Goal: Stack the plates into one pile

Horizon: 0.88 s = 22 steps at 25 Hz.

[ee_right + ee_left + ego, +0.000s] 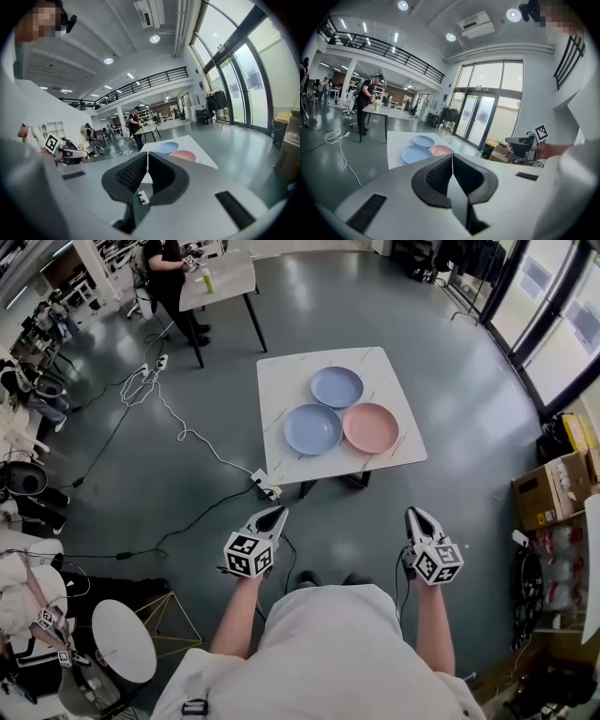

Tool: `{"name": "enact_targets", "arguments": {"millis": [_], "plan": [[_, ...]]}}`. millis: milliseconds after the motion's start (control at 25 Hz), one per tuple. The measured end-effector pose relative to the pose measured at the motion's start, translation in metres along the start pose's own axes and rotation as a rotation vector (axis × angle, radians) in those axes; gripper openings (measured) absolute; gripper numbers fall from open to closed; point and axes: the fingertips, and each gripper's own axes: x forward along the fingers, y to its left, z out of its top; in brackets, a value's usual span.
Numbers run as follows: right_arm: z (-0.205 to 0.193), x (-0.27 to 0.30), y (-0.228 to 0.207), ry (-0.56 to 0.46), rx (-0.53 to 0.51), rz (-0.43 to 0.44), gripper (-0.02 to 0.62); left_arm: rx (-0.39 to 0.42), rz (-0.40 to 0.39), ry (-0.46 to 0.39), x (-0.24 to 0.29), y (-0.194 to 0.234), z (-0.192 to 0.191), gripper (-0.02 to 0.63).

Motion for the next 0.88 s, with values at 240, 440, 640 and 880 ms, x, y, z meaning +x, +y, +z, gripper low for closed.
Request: {"name": "enact_targets", "arguments": {"millis": [240, 440, 640, 880], "plan": [[-0.003, 0.008, 0.011, 0.010, 0.020, 0.001, 0.028, -0.007, -0.013, 0.008, -0.002, 0.006, -0.002, 0.017], [-0.006, 0.013, 0.011, 0.021, 0.024, 0.007, 0.028, -0.015, -0.006, 0.016, 0.000, 0.010, -0.005, 0.017], [-0.009, 0.025, 0.003, 0.038, 0.027, 0.017, 0.028, -0.027, 0.007, 0.019, 0.008, 0.016, -0.008, 0.017], [0.002, 0.054, -0.019, 0.042, 0.034, 0.042, 0.028, -0.033, 0.030, -0.005, 0.028, 0.020, 0.008, 0.017]]}}
